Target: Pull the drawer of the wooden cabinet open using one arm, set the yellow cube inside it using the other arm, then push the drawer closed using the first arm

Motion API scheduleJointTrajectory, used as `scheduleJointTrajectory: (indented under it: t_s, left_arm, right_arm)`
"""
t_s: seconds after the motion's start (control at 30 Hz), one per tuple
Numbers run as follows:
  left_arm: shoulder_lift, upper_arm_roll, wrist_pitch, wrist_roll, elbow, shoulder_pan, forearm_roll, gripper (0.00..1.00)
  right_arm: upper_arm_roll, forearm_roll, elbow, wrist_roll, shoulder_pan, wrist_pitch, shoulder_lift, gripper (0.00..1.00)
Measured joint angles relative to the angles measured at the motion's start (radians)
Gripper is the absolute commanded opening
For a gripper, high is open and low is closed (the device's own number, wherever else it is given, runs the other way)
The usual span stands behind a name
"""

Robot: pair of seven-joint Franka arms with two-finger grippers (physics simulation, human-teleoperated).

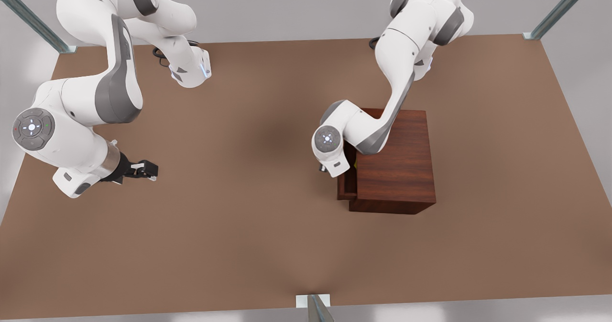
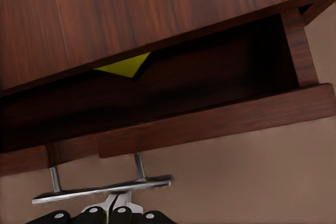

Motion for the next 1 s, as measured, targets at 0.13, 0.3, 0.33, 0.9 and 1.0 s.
scheduleJointTrajectory:
  t_s: [0.13, 0.3, 0.33, 0.9, 1.0]
  left_arm:
    - [-0.011, 0.000, -0.019, 0.029, -0.009, 0.026, 0.000, 0.21]
    - [-0.015, -0.001, -0.036, 0.064, -0.016, 0.045, -0.001, 0.21]
    - [-0.015, 0.000, -0.039, 0.070, -0.016, 0.049, -0.001, 0.21]
    - [-0.028, -0.006, -0.050, 0.158, 0.118, 0.078, -0.060, 1.00]
    - [-0.109, -0.010, -0.092, 0.239, 0.167, 0.250, -0.094, 1.00]
  right_arm:
    - [0.000, 0.000, 0.000, -0.007, -0.002, -0.001, 0.000, 1.00]
    - [0.000, 0.000, 0.000, -0.016, -0.004, -0.001, 0.000, 1.00]
    - [0.000, 0.000, 0.000, -0.017, -0.004, -0.001, 0.000, 1.00]
    - [0.000, 0.000, 0.000, -0.033, -0.004, -0.001, 0.000, 1.00]
    - [0.000, 0.000, 0.000, -0.034, -0.004, -0.001, 0.000, 1.00]
